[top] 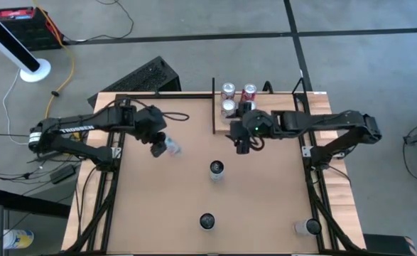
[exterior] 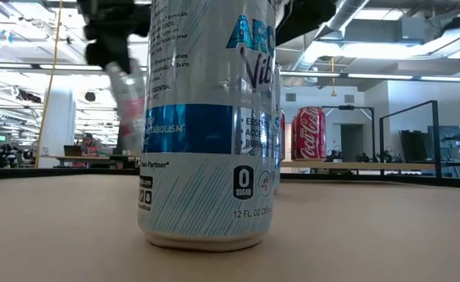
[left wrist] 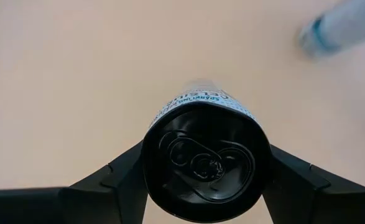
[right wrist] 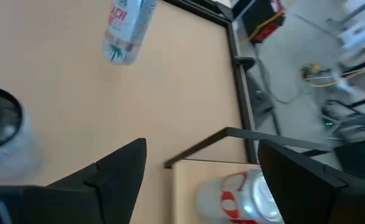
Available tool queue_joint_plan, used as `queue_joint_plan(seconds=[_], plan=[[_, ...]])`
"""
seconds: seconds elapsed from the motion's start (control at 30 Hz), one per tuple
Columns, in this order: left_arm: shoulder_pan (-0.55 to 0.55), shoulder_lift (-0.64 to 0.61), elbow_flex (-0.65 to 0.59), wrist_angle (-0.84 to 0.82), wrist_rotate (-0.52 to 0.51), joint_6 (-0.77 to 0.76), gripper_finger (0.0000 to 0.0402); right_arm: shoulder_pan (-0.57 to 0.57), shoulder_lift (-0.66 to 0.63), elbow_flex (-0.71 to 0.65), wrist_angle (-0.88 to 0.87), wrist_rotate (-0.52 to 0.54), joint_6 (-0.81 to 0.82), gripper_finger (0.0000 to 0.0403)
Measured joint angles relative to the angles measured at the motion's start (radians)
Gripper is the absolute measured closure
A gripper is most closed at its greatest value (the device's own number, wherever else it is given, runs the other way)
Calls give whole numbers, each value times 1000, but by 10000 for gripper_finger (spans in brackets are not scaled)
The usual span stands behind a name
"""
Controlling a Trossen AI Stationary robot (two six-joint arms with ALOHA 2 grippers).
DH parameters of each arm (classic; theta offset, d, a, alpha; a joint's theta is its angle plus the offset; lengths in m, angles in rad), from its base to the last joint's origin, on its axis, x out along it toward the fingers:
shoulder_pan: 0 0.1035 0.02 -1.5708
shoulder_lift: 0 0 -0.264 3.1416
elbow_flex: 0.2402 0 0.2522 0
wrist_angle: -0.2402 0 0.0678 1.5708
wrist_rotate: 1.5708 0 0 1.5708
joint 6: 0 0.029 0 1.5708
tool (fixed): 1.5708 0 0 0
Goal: Place canned beverage on shelf
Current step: Put the left white-pink soda can on the shelf
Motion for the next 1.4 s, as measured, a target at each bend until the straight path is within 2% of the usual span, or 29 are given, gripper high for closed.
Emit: queue_joint_plan(seconds=[0.17,0.47,0.6,0.8,0.9,1.1,1.27,1.4], plan=[[10,0,0,-115,15,-4,172,-5,2,-1,5,-13,3,71],[11,0,-17,-248,-23,-44,172,-4,2,-1,23,-14,10,71],[11,0,-40,-255,-35,-52,170,-4,2,-1,18,-14,11,71],[11,0,-42,-241,-47,-52,79,-4,3,-1,19,-15,12,71],[11,0,-42,-242,-47,-52,49,-4,3,-1,19,-15,12,71],[11,0,-42,-219,-49,-29,38,-4,3,-1,21,-17,12,71],[12,0,-43,-203,-91,-19,37,-4,3,-1,24,-20,12,71],[12,-4,-44,-106,-178,27,36,-5,3,-2,60,-67,9,71]])
